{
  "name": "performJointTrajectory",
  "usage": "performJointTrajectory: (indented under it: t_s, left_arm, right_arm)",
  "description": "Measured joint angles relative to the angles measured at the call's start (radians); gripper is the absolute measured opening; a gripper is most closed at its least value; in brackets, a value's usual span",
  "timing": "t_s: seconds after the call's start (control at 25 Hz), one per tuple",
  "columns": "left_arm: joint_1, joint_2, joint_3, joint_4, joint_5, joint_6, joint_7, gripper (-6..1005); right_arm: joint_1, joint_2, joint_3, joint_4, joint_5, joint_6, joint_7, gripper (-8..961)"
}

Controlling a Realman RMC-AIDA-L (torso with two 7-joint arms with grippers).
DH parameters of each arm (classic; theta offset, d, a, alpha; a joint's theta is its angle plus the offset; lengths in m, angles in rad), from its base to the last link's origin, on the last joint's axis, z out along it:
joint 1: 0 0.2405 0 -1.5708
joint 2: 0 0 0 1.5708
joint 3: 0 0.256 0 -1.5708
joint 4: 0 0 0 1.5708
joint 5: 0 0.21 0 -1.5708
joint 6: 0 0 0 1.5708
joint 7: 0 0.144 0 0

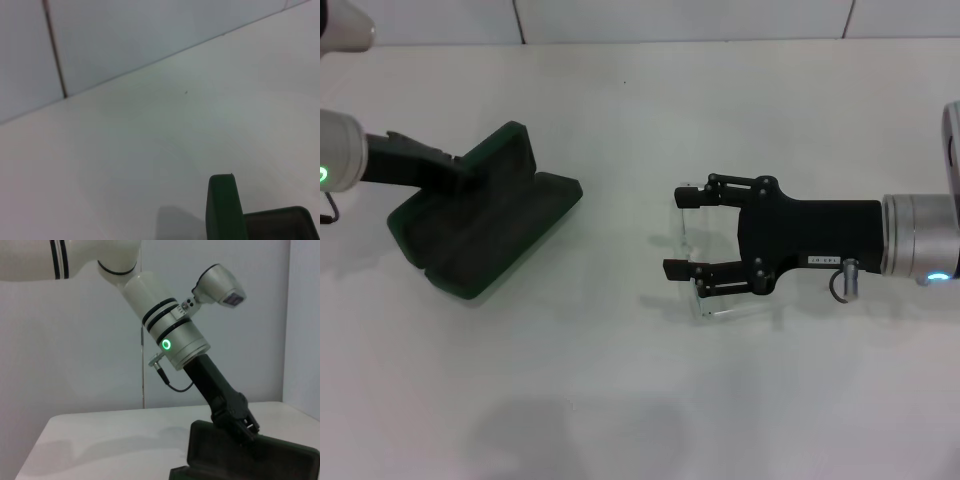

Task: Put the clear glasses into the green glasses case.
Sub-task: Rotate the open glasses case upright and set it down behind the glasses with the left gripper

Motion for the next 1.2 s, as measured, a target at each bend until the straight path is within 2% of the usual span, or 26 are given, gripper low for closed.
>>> performJointTrajectory:
  t_s: [0.16,0.36,0.64,0.88,1.04,1.2]
  left_arm:
    - [-0.032,-0.001,0.002,-0.009,-0.001,-0.008,0.056,200]
    - [-0.086,-0.001,0.055,-0.029,-0.027,-0.044,0.170,215]
    - [-0.259,0.001,0.135,-0.166,-0.023,-0.109,0.279,235]
    - [-0.366,-0.003,0.224,-0.269,-0.024,-0.141,0.360,253]
    - [-0.384,-0.004,0.291,-0.275,-0.051,-0.155,0.373,265]
    - [-0.388,-0.004,0.309,-0.272,-0.094,-0.130,0.403,276]
  right_arm:
    - [-0.003,0.000,-0.002,0.000,-0.001,-0.005,-0.001,808]
    - [-0.007,0.009,-0.003,-0.001,-0.045,-0.015,-0.001,808]
    - [-0.037,0.030,-0.004,-0.002,-0.076,-0.024,-0.033,807]
    - [-0.070,0.051,-0.002,-0.007,-0.078,-0.027,-0.064,807]
    - [-0.093,0.051,0.000,-0.015,-0.078,-0.029,-0.066,808]
    - [-0.099,0.051,0.000,-0.015,-0.078,-0.029,-0.066,807]
